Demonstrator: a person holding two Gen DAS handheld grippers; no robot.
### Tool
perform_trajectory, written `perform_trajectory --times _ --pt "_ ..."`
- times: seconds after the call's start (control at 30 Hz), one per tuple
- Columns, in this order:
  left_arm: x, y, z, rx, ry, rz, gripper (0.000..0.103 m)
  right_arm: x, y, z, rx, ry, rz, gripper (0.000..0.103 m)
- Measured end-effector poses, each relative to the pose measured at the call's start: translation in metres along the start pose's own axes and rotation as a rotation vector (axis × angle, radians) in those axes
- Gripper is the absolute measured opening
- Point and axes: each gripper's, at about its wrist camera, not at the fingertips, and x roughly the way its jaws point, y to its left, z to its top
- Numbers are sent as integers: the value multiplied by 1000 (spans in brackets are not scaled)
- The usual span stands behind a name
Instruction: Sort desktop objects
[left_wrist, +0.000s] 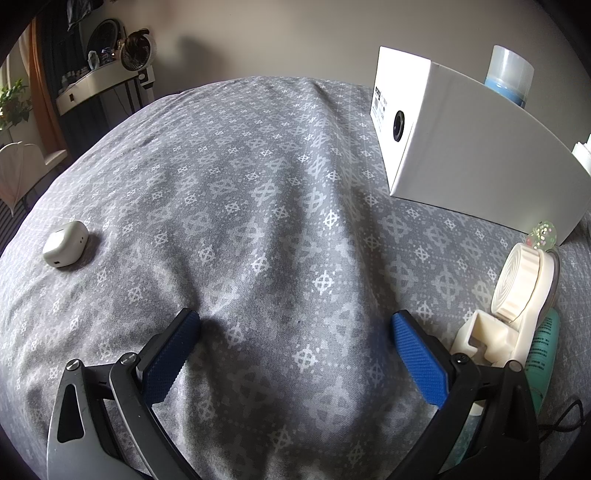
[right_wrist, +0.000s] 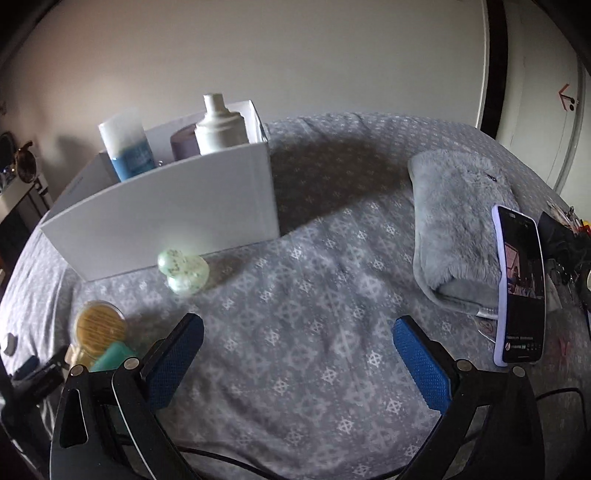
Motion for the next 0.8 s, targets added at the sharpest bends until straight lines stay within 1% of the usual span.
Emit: perform_trajectory --times 0.13,0.17,0.2,0.23,0.3,0.37,0.47,0.8 --pt "0 0 0 0 0 0 103 14 1 -10 -46 -20 15 103" --pt "0 0 0 0 0 0 103 25 3 -16 -72 -2 11 103" --pt "0 0 0 0 0 0 103 38 7 -22 -97 35 23 103" --pt "1 0 0 1 1 1 103 56 12 -29 -135 106 22 103" --pt "-1 0 0 0 0 -1 103 53 20 -31 -183 74 -30 103" --pt "0 1 0 0 0 -1 103 54 23 -33 -200 77 -50 103" --pt "0 1 0 0 0 0 103 54 15 -32 -167 82 -11 103" --pt "0 0 0 0 0 0 103 53 17 -33 -172 80 -16 103"
